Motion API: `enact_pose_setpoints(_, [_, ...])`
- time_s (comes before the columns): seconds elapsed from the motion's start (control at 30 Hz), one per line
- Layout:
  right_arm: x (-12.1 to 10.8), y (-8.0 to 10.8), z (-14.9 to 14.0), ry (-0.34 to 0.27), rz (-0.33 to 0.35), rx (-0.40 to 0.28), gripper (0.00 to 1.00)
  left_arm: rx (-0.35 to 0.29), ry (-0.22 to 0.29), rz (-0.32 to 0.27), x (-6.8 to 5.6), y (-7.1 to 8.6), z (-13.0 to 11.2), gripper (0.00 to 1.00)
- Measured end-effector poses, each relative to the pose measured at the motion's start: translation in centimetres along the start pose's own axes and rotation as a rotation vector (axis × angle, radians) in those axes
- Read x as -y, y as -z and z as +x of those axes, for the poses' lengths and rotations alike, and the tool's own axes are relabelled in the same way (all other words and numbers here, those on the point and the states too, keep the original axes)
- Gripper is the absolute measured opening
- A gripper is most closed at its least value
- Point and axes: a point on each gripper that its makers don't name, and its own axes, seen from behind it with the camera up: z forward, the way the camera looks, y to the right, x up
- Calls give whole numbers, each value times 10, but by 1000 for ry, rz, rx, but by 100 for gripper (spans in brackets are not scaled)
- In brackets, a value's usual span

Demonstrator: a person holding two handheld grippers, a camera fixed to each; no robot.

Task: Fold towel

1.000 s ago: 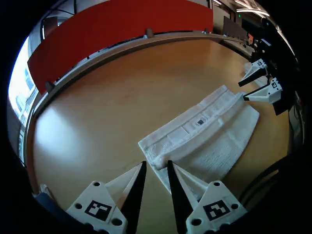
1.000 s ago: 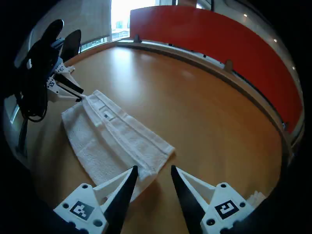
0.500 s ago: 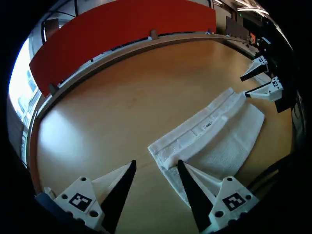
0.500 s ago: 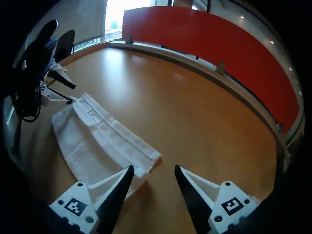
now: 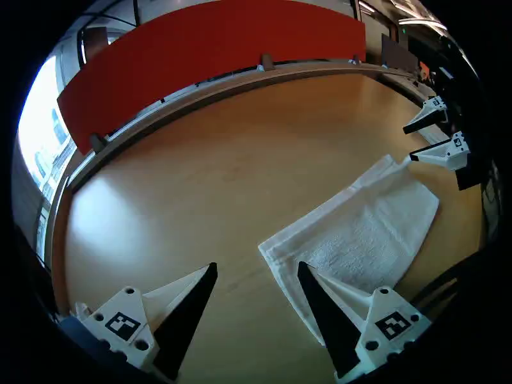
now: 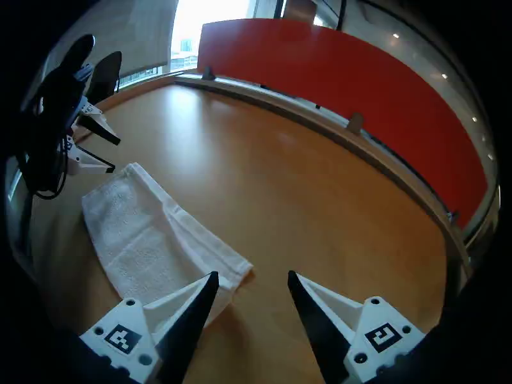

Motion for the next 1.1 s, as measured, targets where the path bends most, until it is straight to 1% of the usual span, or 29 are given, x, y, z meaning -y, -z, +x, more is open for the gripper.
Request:
enact_pose_setpoints(0.1, [3,1,2,-2,3,-10,100,-2,4,0,0,2,0,93])
enact_pose_setpoints(0.2, [5,3,5,-7,3,-24,100,-4,12,-3,-1,5,-1,93])
enact_pose_setpoints(0.6, [18,20,-1,-31,8,-32,100,-8,39,-3,-7,16,-9,93])
enact_pose_setpoints(0.9, [33,34,-12,-37,21,-30,100,-13,81,-1,-12,32,-22,93])
enact_pose_setpoints(1.1, [43,44,-19,-43,25,-29,100,-8,105,-2,-19,44,-37,93])
